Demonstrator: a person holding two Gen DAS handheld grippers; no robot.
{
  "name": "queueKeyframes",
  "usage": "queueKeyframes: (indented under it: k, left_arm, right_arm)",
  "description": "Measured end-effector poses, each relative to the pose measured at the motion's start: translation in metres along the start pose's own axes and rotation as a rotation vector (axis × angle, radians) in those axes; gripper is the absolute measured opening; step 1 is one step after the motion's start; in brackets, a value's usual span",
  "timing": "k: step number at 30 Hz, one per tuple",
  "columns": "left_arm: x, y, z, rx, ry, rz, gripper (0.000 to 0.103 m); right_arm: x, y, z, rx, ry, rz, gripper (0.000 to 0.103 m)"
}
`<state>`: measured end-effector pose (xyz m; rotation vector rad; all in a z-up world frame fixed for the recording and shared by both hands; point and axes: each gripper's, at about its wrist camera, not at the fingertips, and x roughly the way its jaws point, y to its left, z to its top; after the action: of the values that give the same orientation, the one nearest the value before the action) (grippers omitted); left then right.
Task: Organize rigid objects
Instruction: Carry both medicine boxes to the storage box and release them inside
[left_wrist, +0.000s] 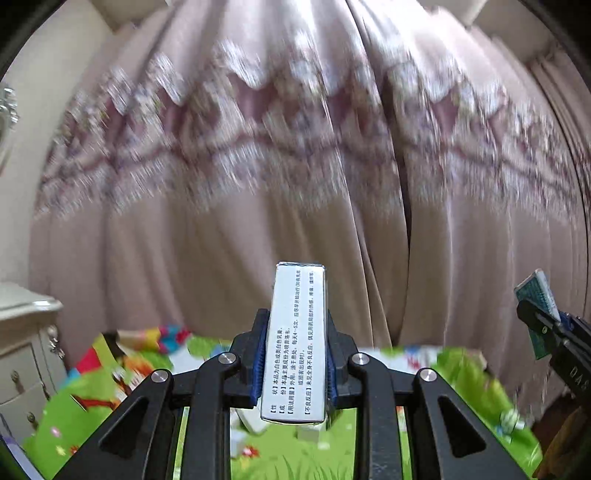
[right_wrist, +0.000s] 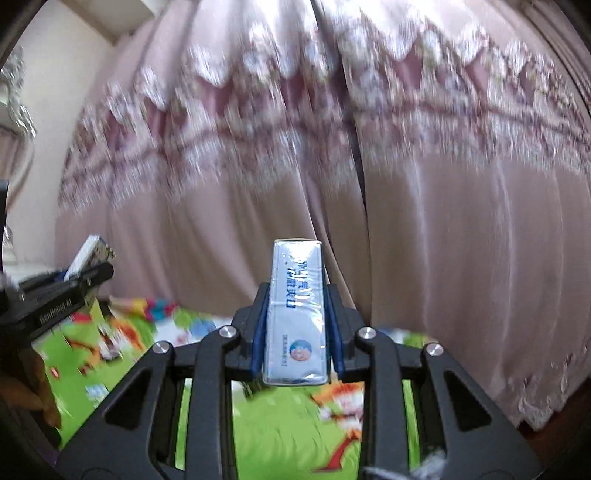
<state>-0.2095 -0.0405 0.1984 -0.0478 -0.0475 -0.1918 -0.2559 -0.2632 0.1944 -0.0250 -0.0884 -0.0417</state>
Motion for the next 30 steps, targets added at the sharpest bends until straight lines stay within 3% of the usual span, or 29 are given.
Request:
queueKeyframes:
  k: [3,7,15,23,30]
  left_arm:
    - [-0.012,0.003,0.006,0.008,-0.017,-0.001,0.027]
    - [-0.02,0.013,0.006,0.007,0.03,-0.018,0.027]
    - [-0.038,0.036,0.002,0.006,0.076,0.019,0.027]
    - [-0.053,0.072,-0.018,-0.007,0.26,0.074,0.027]
    - [-0.079,0.106,-0.031,-0.017,0.32,0.167,0.027]
  right_arm:
    - [-0.018,0.017,0.018,-0.024,-0.047,0.05,0.032]
    - [-0.024,0.034,0.023,-0.03,-0.035,0.106,0.032]
    - [-0.031,0.049,0.035,-0.015,-0.036,0.178,0.032]
    - [-0.012,0.092,0.035,-0.002,0.15,0.411,0.032]
    - [-0.004,0.146,0.019,-0.043,0.263,0.601,0.032]
